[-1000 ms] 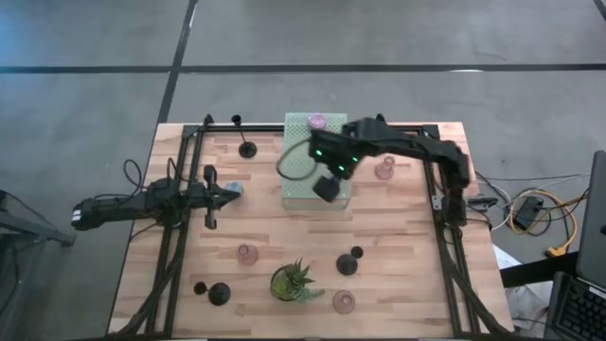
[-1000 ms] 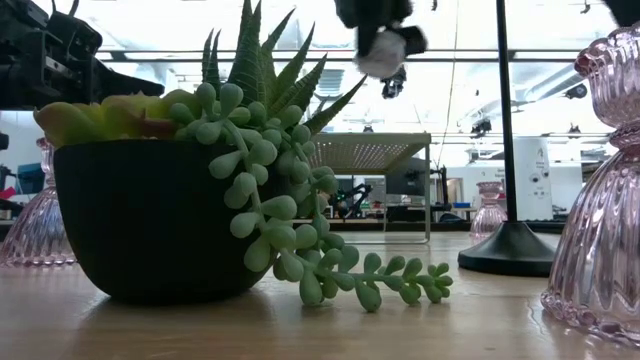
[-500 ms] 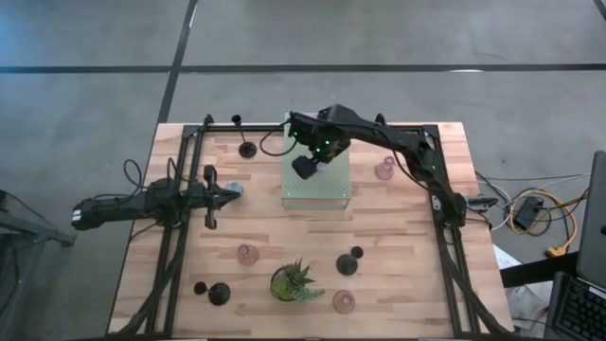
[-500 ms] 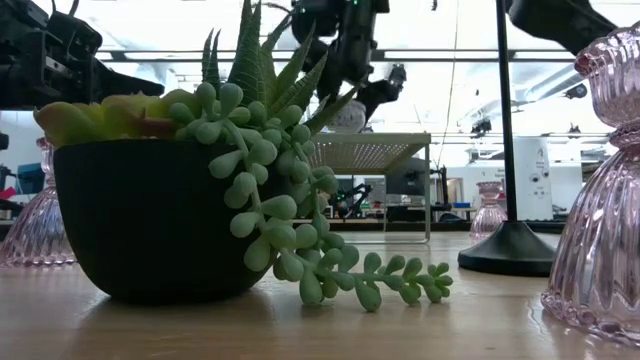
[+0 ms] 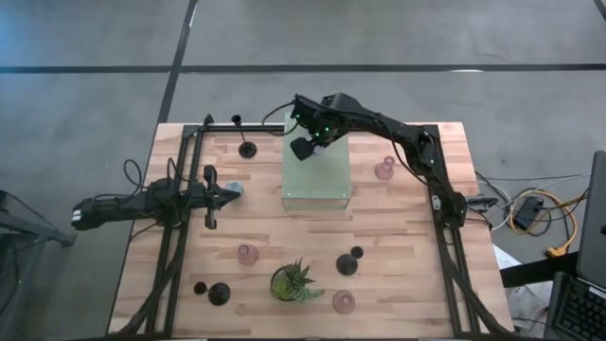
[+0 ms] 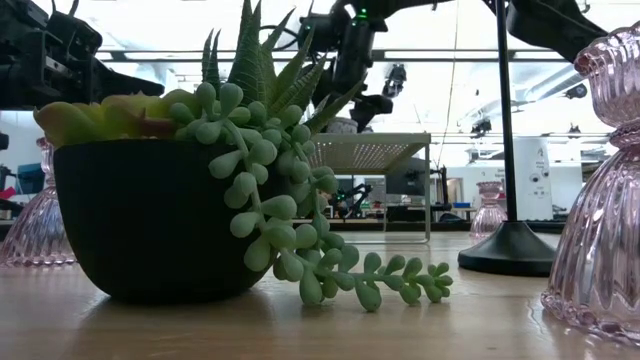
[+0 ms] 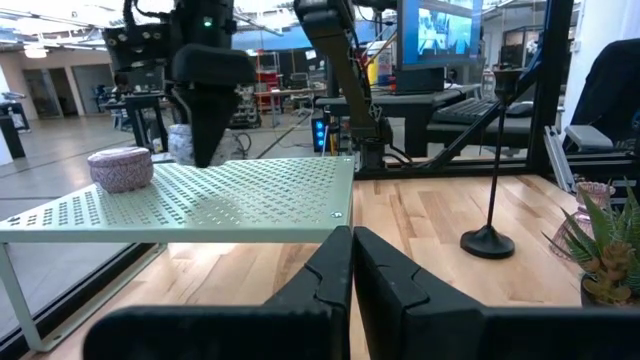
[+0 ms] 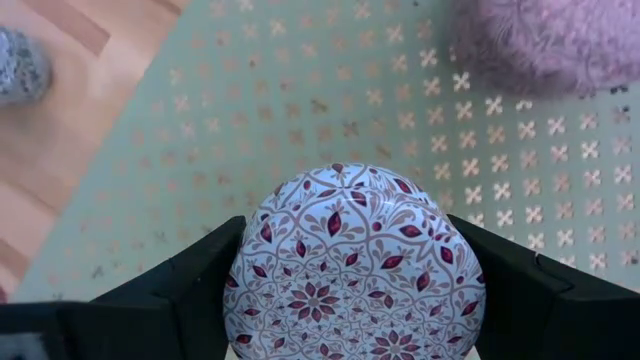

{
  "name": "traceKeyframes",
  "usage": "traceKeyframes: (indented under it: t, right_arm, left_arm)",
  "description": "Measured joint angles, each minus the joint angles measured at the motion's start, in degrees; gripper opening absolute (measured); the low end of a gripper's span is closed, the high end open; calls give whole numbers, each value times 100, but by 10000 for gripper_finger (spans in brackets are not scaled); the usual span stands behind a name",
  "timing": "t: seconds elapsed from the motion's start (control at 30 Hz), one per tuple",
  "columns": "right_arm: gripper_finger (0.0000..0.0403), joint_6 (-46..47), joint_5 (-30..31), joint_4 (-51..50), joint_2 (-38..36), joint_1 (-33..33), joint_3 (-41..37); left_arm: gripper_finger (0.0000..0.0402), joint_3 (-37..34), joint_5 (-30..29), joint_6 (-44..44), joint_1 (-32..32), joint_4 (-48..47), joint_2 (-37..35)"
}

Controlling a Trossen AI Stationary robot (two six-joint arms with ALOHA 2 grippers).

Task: Pick & Place candle stick holders
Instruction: Put the white scented candle on the shelf aligned with the pink scented candle

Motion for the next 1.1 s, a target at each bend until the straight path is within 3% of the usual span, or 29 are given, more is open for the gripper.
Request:
traceKeyframes:
  t: [0.73, 0.97, 1.1]
  right_arm:
    - [287, -171, -53, 345, -4, -90, -578]
    - [349, -266, -12, 392, -4, -108, -549]
    - [360, -348, -4, 479, -4, -112, -549]
  left_arm:
    - [19, -1, 0, 0, 0, 0, 0]
    - [19, -1, 0, 1, 1, 0, 0]
    - [19, -1, 0, 0, 0, 0, 0]
